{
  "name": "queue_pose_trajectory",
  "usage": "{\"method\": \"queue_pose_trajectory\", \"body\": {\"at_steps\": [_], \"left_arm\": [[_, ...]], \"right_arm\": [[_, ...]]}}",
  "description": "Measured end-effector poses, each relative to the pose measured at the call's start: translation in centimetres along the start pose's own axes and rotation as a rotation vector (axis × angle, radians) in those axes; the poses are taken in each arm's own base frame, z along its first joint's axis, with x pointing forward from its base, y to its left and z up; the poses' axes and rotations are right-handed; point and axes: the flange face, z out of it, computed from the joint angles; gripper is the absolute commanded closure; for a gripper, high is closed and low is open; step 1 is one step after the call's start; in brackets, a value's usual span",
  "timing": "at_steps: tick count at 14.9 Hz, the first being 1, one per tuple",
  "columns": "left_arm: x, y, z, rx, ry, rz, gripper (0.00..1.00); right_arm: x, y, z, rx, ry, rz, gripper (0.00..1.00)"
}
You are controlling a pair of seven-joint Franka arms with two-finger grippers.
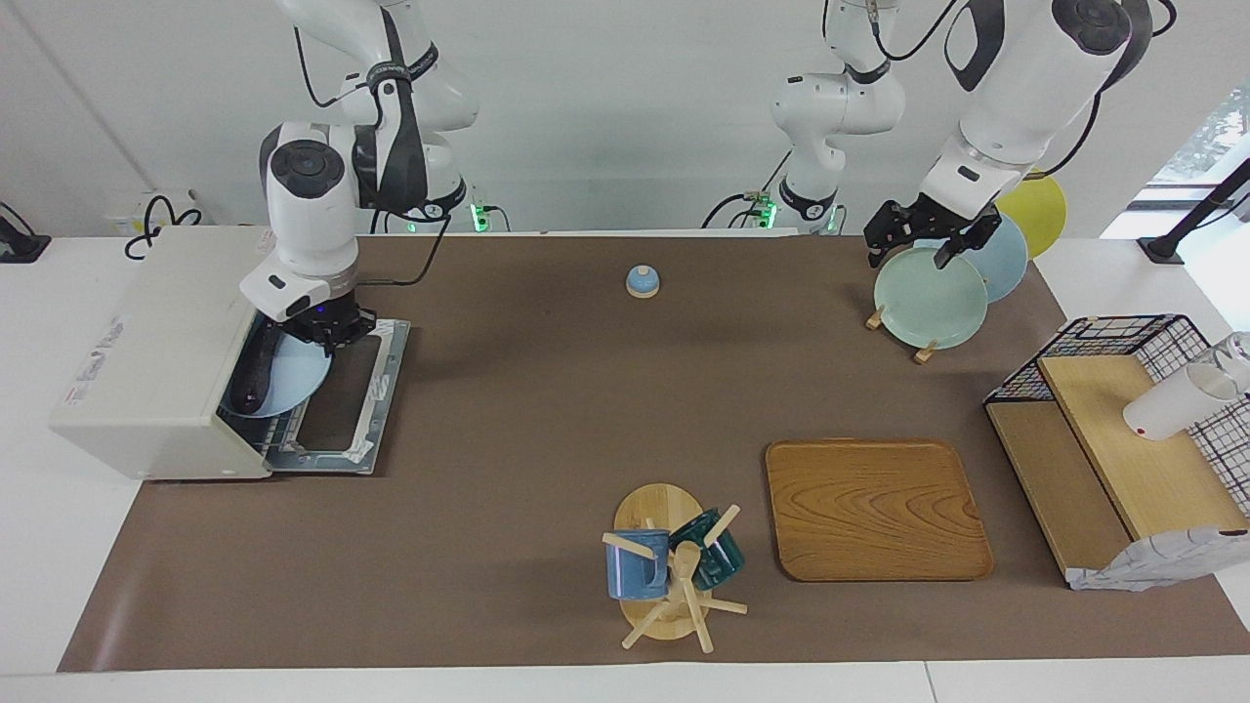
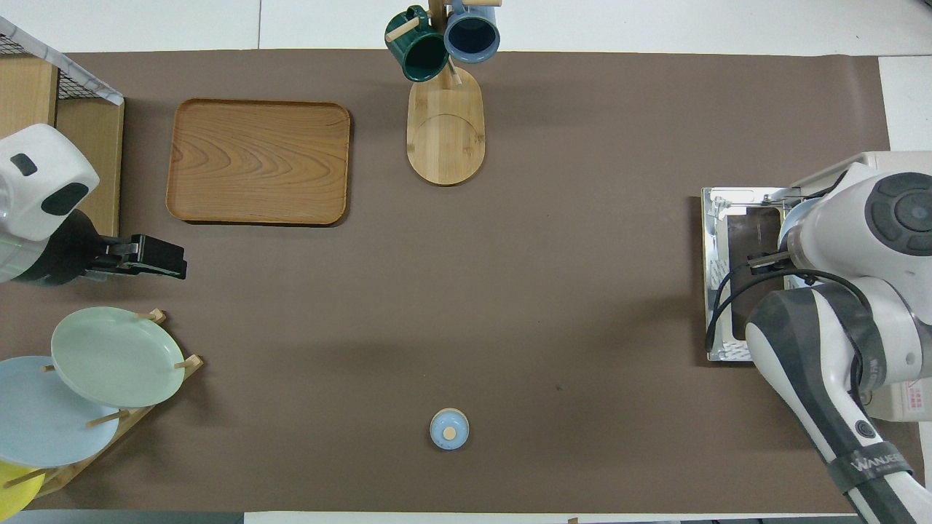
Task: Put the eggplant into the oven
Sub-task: 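Insert the eggplant into the oven and open the right gripper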
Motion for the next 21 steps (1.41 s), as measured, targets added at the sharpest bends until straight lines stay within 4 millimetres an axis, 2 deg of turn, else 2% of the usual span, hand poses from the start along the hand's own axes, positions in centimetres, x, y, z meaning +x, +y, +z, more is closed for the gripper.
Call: {"method": "queue_pose_trajectory", "body": {"at_steps": [2,5,6,7,10,12,14,15,16,19,21], "left_arm": [[-0.1,0.0,-0.6,0.0,-0.002,0.0,0.0],[0.1,-0.1,-1.9,0.021,-0.001,0.001,0.0],[0.1,-0.1,-2.1,0.026,0.0,0.002,0.0],[0.2,-0.1,-2.0,0.029,-0.001,0.003,0.0],[0.2,0.0,-1.9,0.03,-0.003,0.004,0.0],[0.2,0.0,-1.9,0.031,-0.004,0.004,0.0],[0.2,0.0,-1.9,0.031,-0.005,0.005,0.0],[0.2,0.1,-1.9,0.031,-0.006,0.006,0.0],[0.2,0.1,-1.9,0.031,-0.006,0.006,0.0],[0.2,0.1,-1.9,0.032,-0.006,0.006,0.0],[0.2,0.0,-1.9,0.032,-0.005,0.005,0.0]], "right_arm": [[-0.7,1.5,2.0,0.009,0.015,-0.003,1.0],[-1.5,1.4,3.9,0.019,0.027,-0.001,1.0],[-1.7,1.5,4.2,0.021,0.03,0.002,0.95],[-1.7,1.6,4.3,0.023,0.029,0.005,0.83],[-1.9,1.3,4.5,0.055,0.024,0.023,0.73],[-2.0,1.3,4.5,0.06,0.004,0.018,0.71],[-1.6,1.1,3.2,0.08,-0.025,0.024,0.75],[-1.0,0.5,1.9,0.099,-0.025,0.024,0.85],[-0.4,-0.3,0.4,0.115,-0.015,0.019,1.0],[1.1,-4.2,-1.6,0.162,0.05,-0.009,1.0],[2.1,-8.1,-0.6,0.176,0.065,0.033,1.0]]}}
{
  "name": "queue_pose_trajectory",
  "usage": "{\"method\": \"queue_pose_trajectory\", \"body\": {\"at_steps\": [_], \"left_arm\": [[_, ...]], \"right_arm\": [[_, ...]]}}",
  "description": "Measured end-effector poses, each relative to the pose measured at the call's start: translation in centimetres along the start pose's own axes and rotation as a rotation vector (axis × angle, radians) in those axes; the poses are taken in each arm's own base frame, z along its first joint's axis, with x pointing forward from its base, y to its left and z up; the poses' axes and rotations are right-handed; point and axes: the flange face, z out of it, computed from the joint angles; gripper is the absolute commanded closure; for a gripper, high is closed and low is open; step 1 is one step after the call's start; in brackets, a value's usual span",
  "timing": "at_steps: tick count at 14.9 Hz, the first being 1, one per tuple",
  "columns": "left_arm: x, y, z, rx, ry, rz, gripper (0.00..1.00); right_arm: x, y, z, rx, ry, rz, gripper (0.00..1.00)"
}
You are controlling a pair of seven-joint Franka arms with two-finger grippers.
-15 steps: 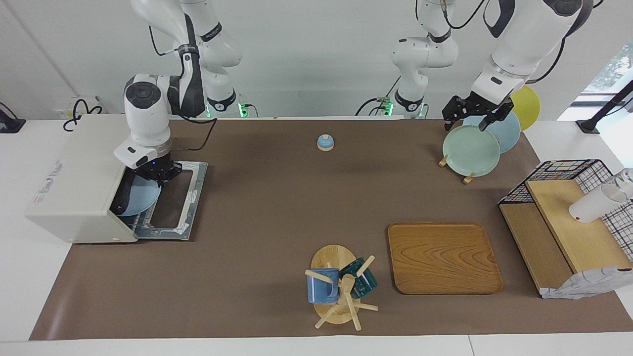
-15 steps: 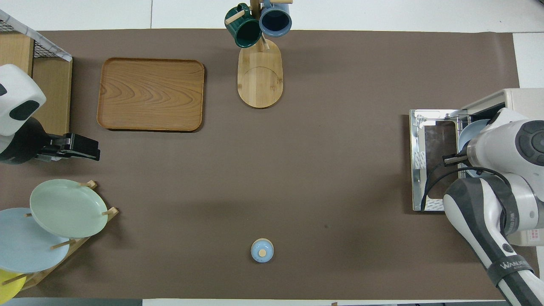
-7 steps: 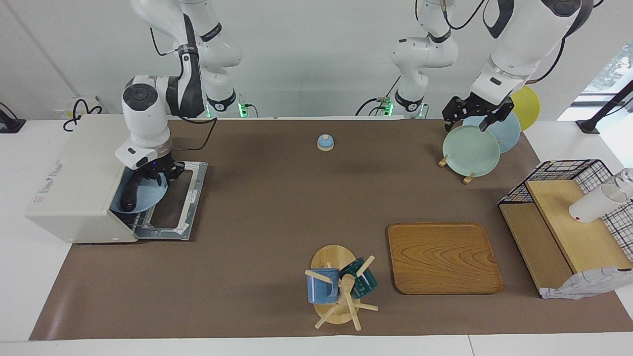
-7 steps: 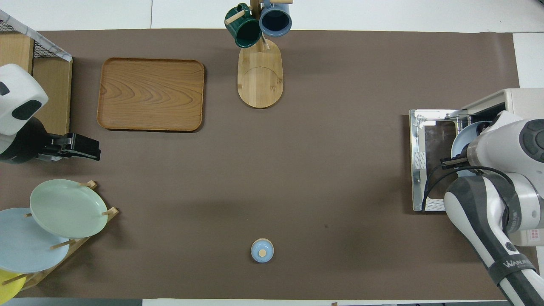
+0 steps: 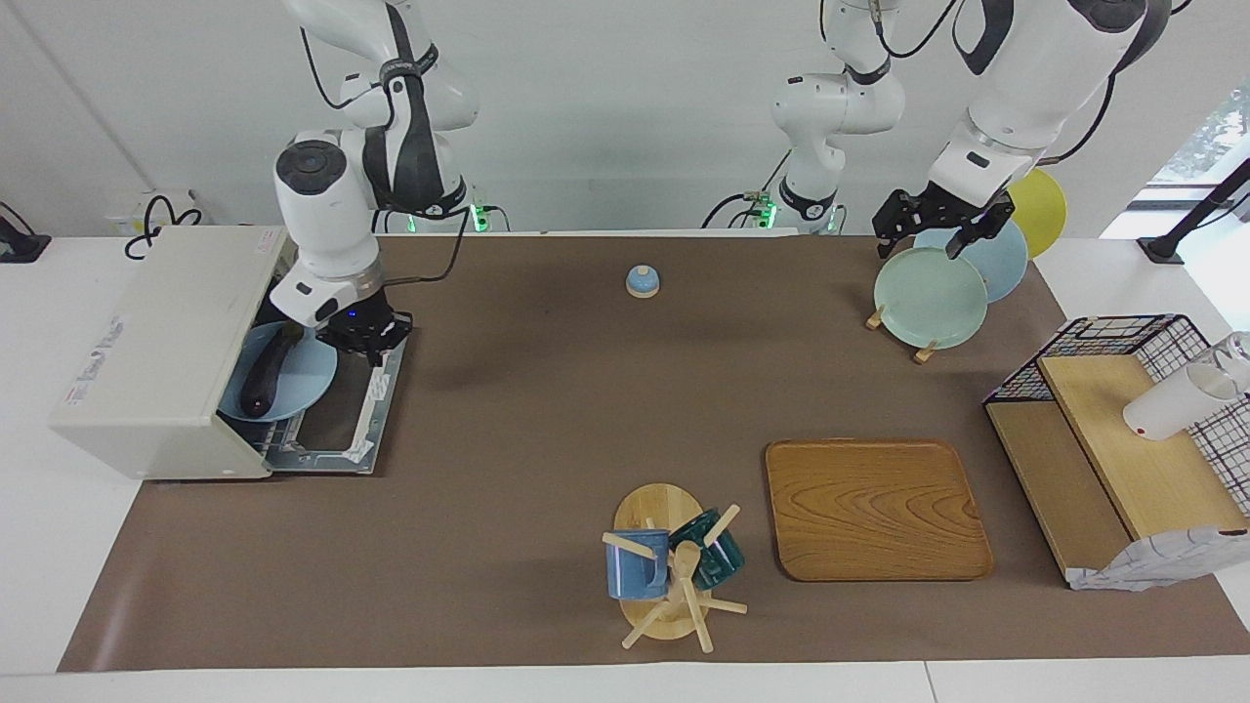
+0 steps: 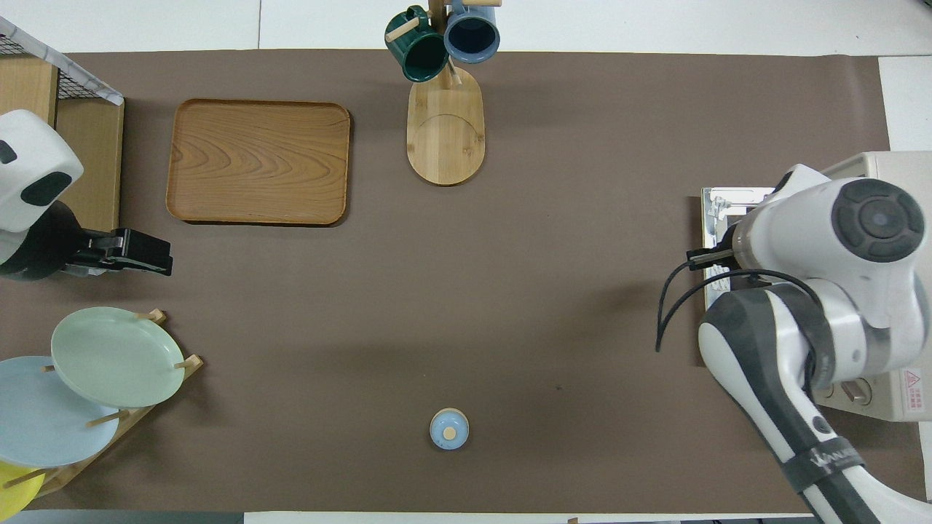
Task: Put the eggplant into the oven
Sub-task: 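Insert the eggplant into the oven and open the right gripper, then withdraw the right gripper out of the oven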
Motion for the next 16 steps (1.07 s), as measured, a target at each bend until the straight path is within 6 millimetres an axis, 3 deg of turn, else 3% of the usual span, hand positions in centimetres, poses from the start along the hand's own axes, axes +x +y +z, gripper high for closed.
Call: {"method": "queue_pose_trajectory", "body": {"at_steps": [3,5,8,11,16], "left_arm": [[0.1,-0.8,-0.1,-0.001,0.002,-0.015,0.0],[0.1,-1.1,-0.2,-0.002,0.003,-0.021,0.0],[0.1,-1.0,-0.2,-0.001,0.003,-0.02,0.0],[0.1,-1.0,-0.1,-0.001,0.002,-0.019,0.0],[0.0,-0.5,-0.1,0.0,0.001,-0.011,0.0]], "right_arm": [[0.5,-4.3,4.6,0.017,-0.009,0.053,1.0],[0.5,-5.2,7.2,0.02,-0.035,0.06,1.0],[0.5,-2.7,9.5,0.011,-0.064,0.053,1.0],[0.4,-0.4,9.9,-0.066,-0.06,-0.01,1.0],[0.2,0.2,10.0,-0.139,-0.086,-0.128,1.0]]}}
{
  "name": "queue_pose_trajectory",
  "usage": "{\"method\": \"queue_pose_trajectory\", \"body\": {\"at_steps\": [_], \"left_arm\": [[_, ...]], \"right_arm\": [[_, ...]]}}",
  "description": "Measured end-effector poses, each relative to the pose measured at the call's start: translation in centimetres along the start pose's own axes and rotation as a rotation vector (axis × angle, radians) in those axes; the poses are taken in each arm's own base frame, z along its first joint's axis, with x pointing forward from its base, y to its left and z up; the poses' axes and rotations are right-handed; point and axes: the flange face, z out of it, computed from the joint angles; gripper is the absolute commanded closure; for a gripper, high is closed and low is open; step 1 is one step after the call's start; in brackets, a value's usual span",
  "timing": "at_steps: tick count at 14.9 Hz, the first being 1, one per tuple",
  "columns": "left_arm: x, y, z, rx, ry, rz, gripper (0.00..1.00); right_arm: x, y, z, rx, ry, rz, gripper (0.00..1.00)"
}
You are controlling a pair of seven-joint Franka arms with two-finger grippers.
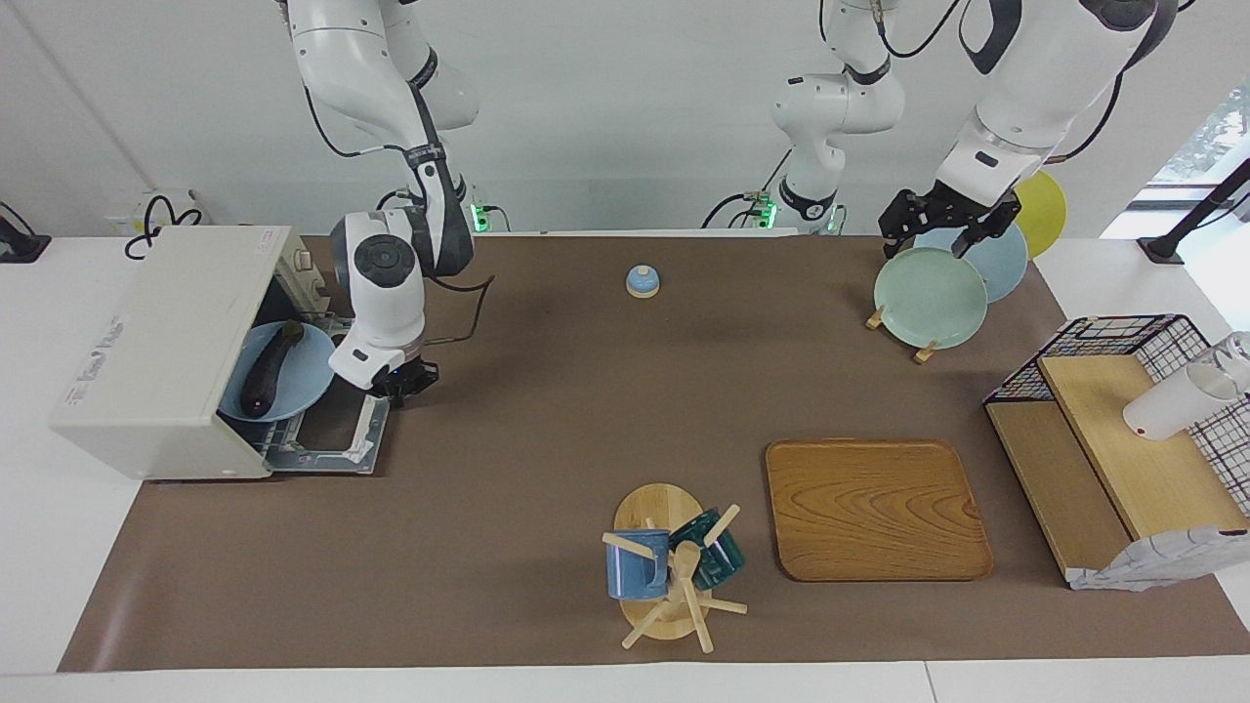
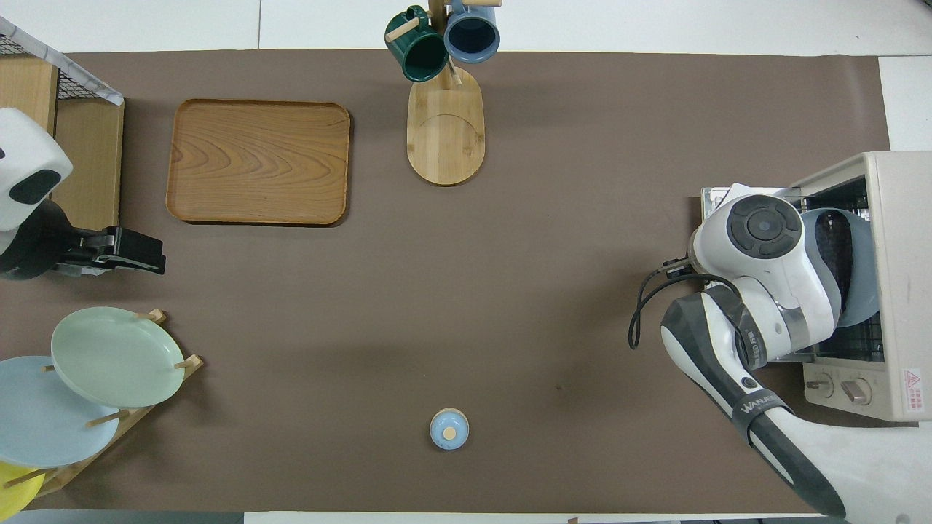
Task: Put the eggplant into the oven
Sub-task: 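Withdraw the right gripper out of the oven, then push the oven door shut with the right gripper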
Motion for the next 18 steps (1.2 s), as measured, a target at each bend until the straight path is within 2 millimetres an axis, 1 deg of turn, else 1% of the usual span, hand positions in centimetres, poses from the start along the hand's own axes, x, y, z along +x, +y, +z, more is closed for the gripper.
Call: {"method": "queue_pose_trajectory", "body": {"at_steps": [2,4,5,7,8,9,10,11,12,14,15,17,18], "left_arm": [[0.0,-0.1,0.0,0.0,0.0,-0.002,0.0],[0.0,-0.3,0.0,-0.001,0.0,-0.005,0.0],[0.0,-0.3,0.0,-0.001,0.0,-0.006,0.0],[0.0,-0.4,0.0,-0.001,0.0,-0.007,0.0],[0.0,-0.4,0.0,-0.001,0.0,-0.007,0.0],[0.0,-0.4,0.0,-0.001,0.0,-0.007,0.0],[0.0,-0.4,0.0,-0.001,0.0,-0.007,0.0],[0.0,-0.4,0.0,-0.001,0.0,-0.007,0.0],[0.0,-0.4,0.0,-0.001,0.0,-0.007,0.0],[0.0,-0.4,0.0,-0.001,0.0,-0.007,0.0],[0.0,-0.4,0.0,-0.001,0.0,-0.007,0.0],[0.0,-0.4,0.0,-0.001,0.0,-0.007,0.0],[0.0,-0.4,0.0,-0.001,0.0,-0.007,0.0]], "right_arm": [[0.1,-0.2,-0.5,-0.017,-0.012,-0.062,1.0],[0.2,0.1,-1.9,-0.025,-0.026,-0.136,1.0],[0.2,0.4,-2.9,-0.03,-0.034,-0.167,1.0],[0.1,1.6,-5.7,-0.045,-0.057,-0.212,1.0],[-0.1,2.8,-7.4,-0.053,-0.07,-0.224,1.0],[-0.4,4.5,-9.2,-0.059,-0.082,-0.228,1.0],[-0.9,6.5,-10.7,-0.064,-0.09,-0.223,1.0],[-1.6,8.8,-11.8,-0.065,-0.092,-0.217,1.0],[-2.4,11.3,-12.5,-0.066,-0.09,-0.218,1.0],[-3.9,15.4,-12.8,-0.064,-0.085,-0.226,1.0],[-4.3,16.6,-12.7,-0.054,-0.083,-0.224,1.0],[-4.4,16.8,-13.0,-0.01,-0.08,-0.207,1.0],[-4.6,16.7,-13.6,0.041,-0.089,-0.183,1.0]]}}
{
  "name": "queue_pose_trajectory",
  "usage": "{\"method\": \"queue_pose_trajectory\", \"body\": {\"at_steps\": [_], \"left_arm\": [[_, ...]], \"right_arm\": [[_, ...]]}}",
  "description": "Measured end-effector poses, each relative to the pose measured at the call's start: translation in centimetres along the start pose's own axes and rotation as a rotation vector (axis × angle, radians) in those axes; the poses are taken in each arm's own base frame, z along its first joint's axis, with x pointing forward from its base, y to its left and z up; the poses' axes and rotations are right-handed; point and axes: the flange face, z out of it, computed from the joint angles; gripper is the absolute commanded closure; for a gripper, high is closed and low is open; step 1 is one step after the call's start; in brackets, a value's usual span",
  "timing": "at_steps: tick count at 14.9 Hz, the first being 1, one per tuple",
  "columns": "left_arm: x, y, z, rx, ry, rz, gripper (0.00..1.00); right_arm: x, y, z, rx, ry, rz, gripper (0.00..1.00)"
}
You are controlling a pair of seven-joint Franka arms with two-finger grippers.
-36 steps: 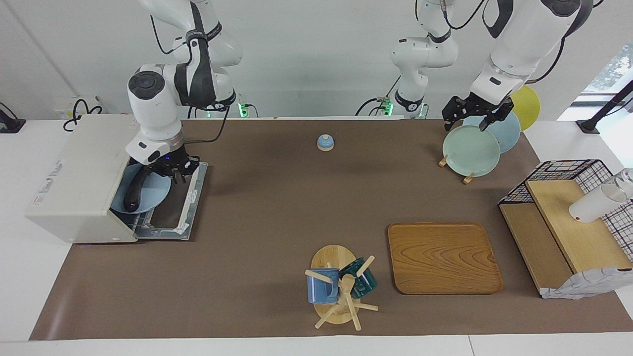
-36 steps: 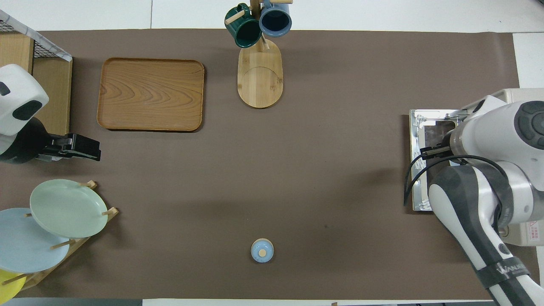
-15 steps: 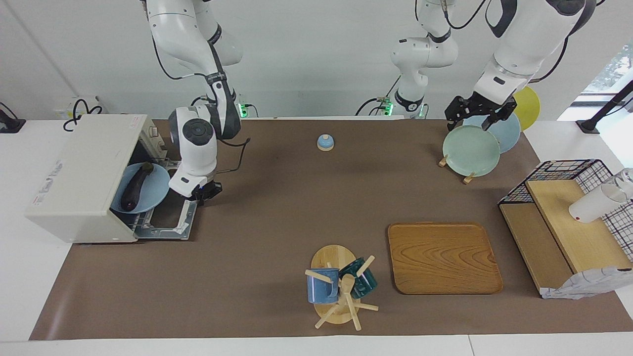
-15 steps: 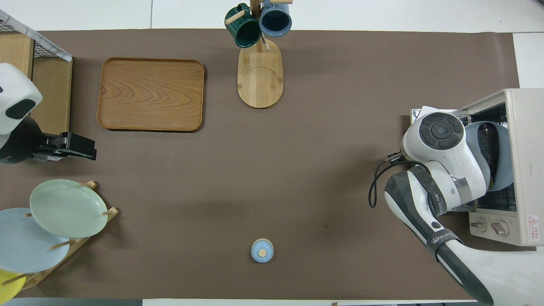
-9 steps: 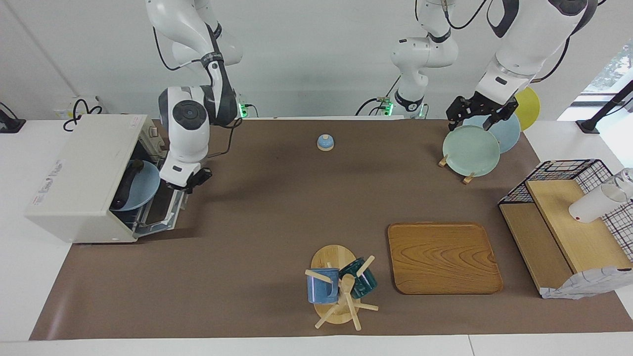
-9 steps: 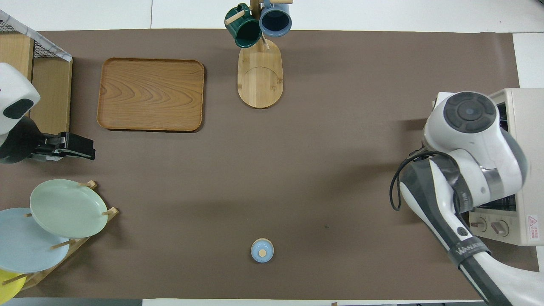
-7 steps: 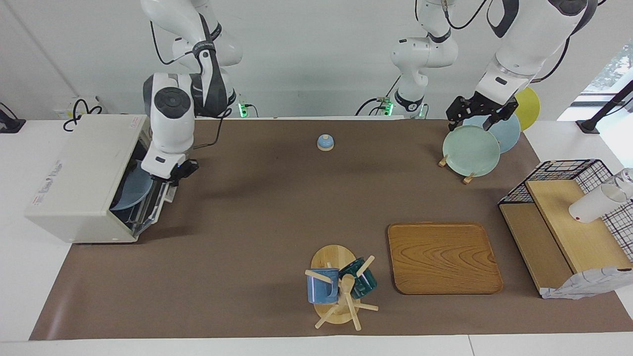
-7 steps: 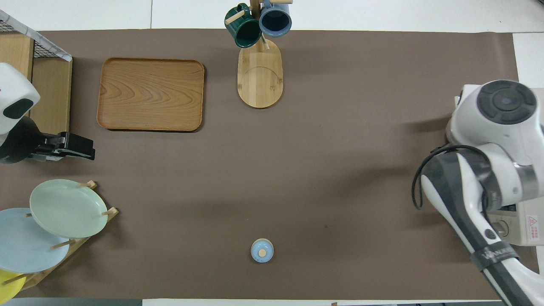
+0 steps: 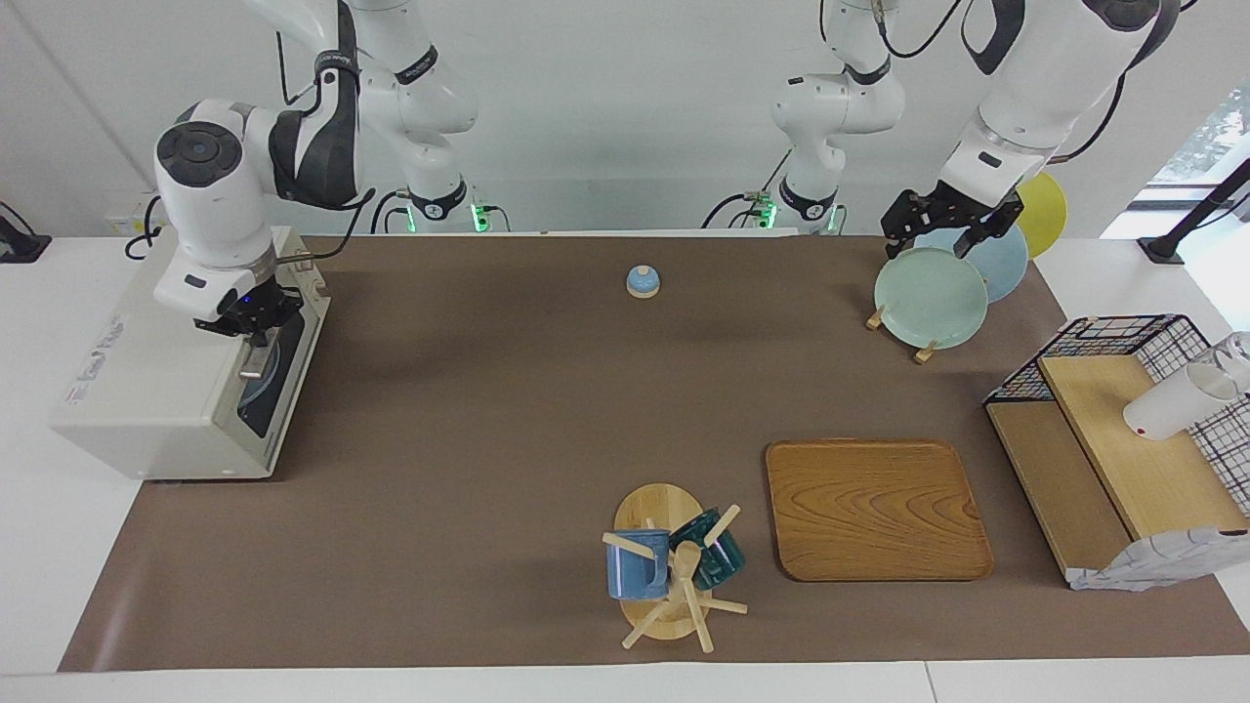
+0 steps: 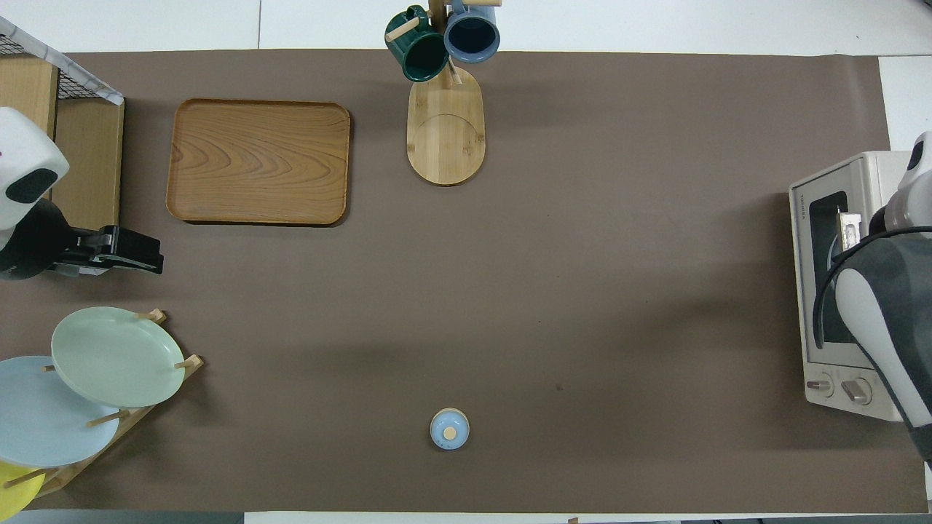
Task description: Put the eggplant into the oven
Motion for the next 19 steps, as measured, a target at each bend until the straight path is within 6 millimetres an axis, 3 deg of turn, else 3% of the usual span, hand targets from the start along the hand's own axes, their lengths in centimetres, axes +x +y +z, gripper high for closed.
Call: {"method": "queue_pose_trajectory", "body": {"at_steps": [1,3,4,5,8,19], "left_arm": [[0.0,0.0,0.0,0.0,0.0,0.0,0.0],[0.0,0.0,0.0,0.0,0.0,0.0,0.0],[0.0,0.0,0.0,0.0,0.0,0.0,0.0],[0.0,0.0,0.0,0.0,0.0,0.0,0.0],[0.0,0.0,0.0,0.0,0.0,0.0,0.0],[0.0,0.0,0.0,0.0,0.0,0.0,0.0]], "right_arm": [[-0.1,-0.2,-1.6,0.063,0.011,0.024,1.0],[0.0,-0.7,-6.9,0.145,0.053,0.064,0.95],[0.2,-1.6,-9.6,0.161,0.062,0.087,0.51],[0.3,-2.9,-11.7,0.168,0.058,0.109,0.01],[0.5,-6.0,-14.0,0.172,0.03,0.129,0.0],[0.8,-4.9,-13.3,0.183,0.009,0.261,0.0]]}}
